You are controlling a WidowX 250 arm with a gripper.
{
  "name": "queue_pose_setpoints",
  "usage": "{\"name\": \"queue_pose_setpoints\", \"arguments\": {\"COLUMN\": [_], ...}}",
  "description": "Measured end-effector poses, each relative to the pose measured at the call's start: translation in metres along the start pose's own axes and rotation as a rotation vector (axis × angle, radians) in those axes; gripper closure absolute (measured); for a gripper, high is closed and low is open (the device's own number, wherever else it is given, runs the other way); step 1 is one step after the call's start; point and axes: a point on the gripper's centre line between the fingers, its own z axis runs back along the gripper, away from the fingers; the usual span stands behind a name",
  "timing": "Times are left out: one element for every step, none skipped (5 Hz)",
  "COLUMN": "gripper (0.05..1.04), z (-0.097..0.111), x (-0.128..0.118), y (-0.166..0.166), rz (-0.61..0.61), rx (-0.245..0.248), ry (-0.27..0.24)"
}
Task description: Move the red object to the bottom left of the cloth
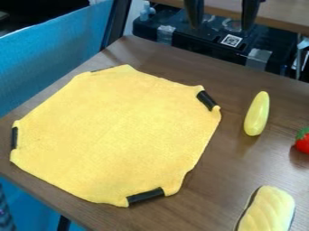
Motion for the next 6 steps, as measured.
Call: {"name": "queue_pose_setpoints", "arguments": {"gripper": [0.084, 0.084, 0.084, 0.084, 0.084, 0.084], "z": [-0.011, -0.014, -0.032, -0.059, -0.087, -0.102], "x": [-0.003, -0.01, -0.005, 0.014, 0.03, 0.025], "y": [0.001, -0.007, -0.012, -0.02, -0.033, -0.053], "rz": [-0.002, -0.053, -0.12, -0.359, -0.591, -0.826], "rx": [0.011, 0.002, 0.003, -0.022, -0.036, -0.175], "ry": [0.03, 0.058, 0.14, 0.283, 0.338, 0.344]}}
